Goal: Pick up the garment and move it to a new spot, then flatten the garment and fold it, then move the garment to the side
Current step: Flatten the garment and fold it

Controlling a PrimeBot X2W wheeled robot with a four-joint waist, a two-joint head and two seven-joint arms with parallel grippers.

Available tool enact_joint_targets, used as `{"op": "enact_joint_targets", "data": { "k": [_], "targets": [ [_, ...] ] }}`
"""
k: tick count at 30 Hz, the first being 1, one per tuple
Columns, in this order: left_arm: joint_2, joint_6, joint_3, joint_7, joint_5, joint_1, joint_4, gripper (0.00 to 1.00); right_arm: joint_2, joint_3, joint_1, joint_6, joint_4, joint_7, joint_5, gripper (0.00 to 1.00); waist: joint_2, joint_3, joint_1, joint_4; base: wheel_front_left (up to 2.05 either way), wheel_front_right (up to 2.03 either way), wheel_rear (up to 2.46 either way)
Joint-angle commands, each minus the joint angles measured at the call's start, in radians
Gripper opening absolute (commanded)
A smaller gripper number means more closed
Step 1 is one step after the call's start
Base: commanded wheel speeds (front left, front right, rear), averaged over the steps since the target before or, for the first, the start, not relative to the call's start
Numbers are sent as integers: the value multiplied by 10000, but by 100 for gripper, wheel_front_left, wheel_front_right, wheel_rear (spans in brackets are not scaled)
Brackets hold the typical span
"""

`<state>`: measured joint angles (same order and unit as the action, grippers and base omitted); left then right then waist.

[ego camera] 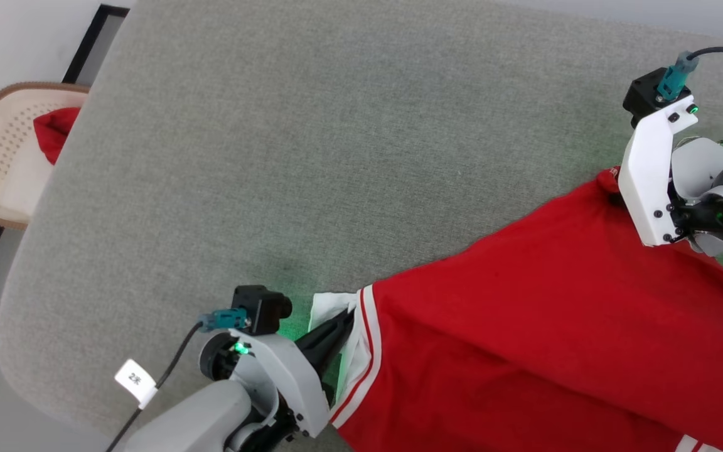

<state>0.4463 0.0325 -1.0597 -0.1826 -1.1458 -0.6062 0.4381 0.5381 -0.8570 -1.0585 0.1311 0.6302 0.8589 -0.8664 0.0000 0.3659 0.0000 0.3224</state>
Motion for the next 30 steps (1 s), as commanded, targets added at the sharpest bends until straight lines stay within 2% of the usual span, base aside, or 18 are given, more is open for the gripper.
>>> {"op": "enact_joint_targets", "data": {
  "k": [1,6,10,18,22,25,30],
  "targets": [
    [343,-164,-4,134,-94,197,476,0,40,-299,269,-7,340,122,-28,0,0,-61,0,-76,0,0,0],
    [672,-82,98,373,-218,53,227,0,-135,-257,-168,-8,529,-114,-238,0,0,-331,0,-355,0,0,0],
    [1209,-126,183,952,-409,-186,-456,0,-293,-248,-485,-8,497,-501,-323,0,0,-667,0,-624,0,0,0],
    [2867,-769,433,2636,-269,-1372,-2200,0,-247,-344,-994,-8,26,-1390,-685,0,0,-1469,0,-1176,0,0,0],
    [3498,-1008,568,3518,22,-2364,-2838,0,-105,-353,-1231,-8,-235,-1981,-849,0,0,-1871,0,-1448,0,0,0],
    [3753,-1005,651,4170,219,-3209,-2889,0,28,-262,-1474,-8,-330,-2451,-900,0,0,-2149,0,-1615,0,0,0],
    [3579,-625,1044,4729,261,-4693,-2421,0,141,-93,-1953,-8,-237,-3323,-664,0,0,-2506,0,-1891,0,0,0]
  ]
}}
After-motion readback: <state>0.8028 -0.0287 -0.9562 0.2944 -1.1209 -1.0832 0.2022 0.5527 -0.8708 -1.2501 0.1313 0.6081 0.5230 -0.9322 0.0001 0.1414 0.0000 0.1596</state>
